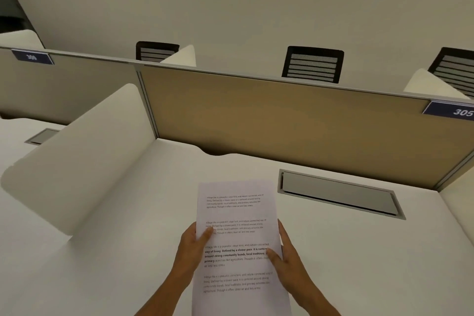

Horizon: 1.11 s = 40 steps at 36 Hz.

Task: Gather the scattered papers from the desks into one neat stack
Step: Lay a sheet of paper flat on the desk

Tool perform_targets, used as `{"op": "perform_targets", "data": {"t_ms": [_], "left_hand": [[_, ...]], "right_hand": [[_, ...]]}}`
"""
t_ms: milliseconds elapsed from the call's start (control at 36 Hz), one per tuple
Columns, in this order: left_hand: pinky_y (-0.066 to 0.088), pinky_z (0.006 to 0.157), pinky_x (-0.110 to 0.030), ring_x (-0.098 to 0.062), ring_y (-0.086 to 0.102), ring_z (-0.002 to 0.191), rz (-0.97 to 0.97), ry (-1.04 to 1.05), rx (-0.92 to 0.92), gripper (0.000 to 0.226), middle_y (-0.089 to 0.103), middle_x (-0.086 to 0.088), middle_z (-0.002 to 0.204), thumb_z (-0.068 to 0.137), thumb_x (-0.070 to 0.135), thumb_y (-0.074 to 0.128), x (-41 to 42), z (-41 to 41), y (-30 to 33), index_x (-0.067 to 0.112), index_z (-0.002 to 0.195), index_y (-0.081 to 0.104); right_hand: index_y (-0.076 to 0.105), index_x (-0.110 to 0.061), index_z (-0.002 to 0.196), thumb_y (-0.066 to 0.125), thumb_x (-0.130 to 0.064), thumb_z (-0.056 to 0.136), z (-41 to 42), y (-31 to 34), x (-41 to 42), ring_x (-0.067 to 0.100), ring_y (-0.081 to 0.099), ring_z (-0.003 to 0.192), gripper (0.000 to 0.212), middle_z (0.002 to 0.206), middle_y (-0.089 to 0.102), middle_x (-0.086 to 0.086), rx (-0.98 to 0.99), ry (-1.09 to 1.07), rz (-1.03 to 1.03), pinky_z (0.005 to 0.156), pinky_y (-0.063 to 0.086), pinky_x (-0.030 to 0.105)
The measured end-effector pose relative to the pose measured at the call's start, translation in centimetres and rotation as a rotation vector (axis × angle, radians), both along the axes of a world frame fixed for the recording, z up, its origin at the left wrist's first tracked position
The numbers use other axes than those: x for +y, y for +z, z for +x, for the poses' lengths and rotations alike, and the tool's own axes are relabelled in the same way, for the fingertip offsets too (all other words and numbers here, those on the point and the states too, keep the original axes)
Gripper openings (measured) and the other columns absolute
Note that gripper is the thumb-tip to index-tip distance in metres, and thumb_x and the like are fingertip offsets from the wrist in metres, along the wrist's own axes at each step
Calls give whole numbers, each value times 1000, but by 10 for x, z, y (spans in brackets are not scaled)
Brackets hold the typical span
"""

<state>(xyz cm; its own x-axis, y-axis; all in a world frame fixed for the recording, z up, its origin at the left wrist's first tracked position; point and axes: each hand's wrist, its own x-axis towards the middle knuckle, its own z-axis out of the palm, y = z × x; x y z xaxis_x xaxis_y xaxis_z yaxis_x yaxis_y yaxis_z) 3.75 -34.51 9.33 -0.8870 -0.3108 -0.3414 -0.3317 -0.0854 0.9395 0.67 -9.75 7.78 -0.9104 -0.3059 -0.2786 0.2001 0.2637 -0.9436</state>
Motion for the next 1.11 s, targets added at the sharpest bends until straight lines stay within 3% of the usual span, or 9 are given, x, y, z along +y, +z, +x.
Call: {"op": "perform_targets", "data": {"t_ms": [111,194,333,472,639,806,889,1000,1111], "left_hand": [[60,84,-49,-26,76,91,68,21,-17,19,78,-4,104,96,26,60,-26,-3,-8,18,113,66],[59,87,-49,-27,75,94,89,8,-26,19,78,-6,105,96,21,60,-48,-2,-15,14,112,67],[59,86,-47,-28,75,94,83,19,-36,20,78,-6,105,94,14,63,-82,-7,-18,14,112,70],[61,83,-44,-25,76,89,13,56,-79,16,79,-3,99,91,11,66,-120,-28,-20,16,104,75],[62,72,-39,-20,77,80,-64,93,-138,14,80,2,89,89,9,69,-170,-64,-24,21,91,76],[54,54,-24,-16,75,67,-177,165,-188,7,78,0,75,81,10,78,-222,-107,-37,15,85,75],[57,63,-30,-24,75,73,-217,175,-217,9,77,-5,82,80,9,78,-248,-131,-47,12,88,74],[58,70,-34,-27,75,74,-279,196,-241,12,77,-7,83,78,9,80,-281,-162,-58,10,89,73],[59,76,-37,-27,73,77,-330,204,-277,16,76,-7,83,77,11,81,-311,-193,-68,9,90,73]], "right_hand": [[20,-34,155,50,-14,103,-13,-6,-22,15,43,140,63,151,40,-15,-12,-29,-4,118,37,42],[31,-40,144,51,-14,103,-24,-12,-39,12,52,127,52,138,51,-15,-42,-66,20,107,45,31],[44,-29,136,52,-16,103,-47,-18,-73,1,59,110,37,128,59,-10,-63,-42,102,94,49,24],[47,-21,139,52,-20,102,-72,-21,-115,18,60,119,37,132,60,-3,-90,-4,149,105,51,45],[49,-34,121,56,-19,101,-97,-24,-168,-2,62,99,26,112,61,-18,-181,-69,74,72,52,15],[67,-26,105,67,-13,94,-120,-27,-218,14,76,88,18,100,77,-5,-270,-218,-17,72,62,28],[73,-25,98,60,-12,95,-134,-31,-248,19,77,87,18,92,80,-5,-341,-247,-5,72,64,36],[77,-12,86,55,-6,88,-159,-38,-283,27,74,83,22,92,79,11,-382,-260,41,85,58,53],[78,-18,79,60,-3,84,-185,-42,-315,29,76,88,24,87,80,7,-388,-300,87,84,59,51]]}}
